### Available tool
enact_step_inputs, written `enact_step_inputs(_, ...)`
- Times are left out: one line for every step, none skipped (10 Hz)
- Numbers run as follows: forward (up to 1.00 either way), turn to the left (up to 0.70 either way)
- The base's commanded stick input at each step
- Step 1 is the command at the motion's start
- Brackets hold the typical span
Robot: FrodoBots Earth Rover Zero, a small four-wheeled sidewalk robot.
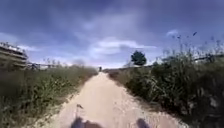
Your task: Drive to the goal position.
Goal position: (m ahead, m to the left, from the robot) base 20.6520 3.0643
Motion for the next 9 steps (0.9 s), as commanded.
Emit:
enact_step_inputs(0.85,0.00)
enact_step_inputs(0.85,0.00)
enact_step_inputs(0.85,0.00)
enact_step_inputs(0.85,0.00)
enact_step_inputs(0.85,0.00)
enact_step_inputs(0.85,0.00)
enact_step_inputs(0.85,0.00)
enact_step_inputs(0.85,0.00)
enact_step_inputs(0.85,0.00)
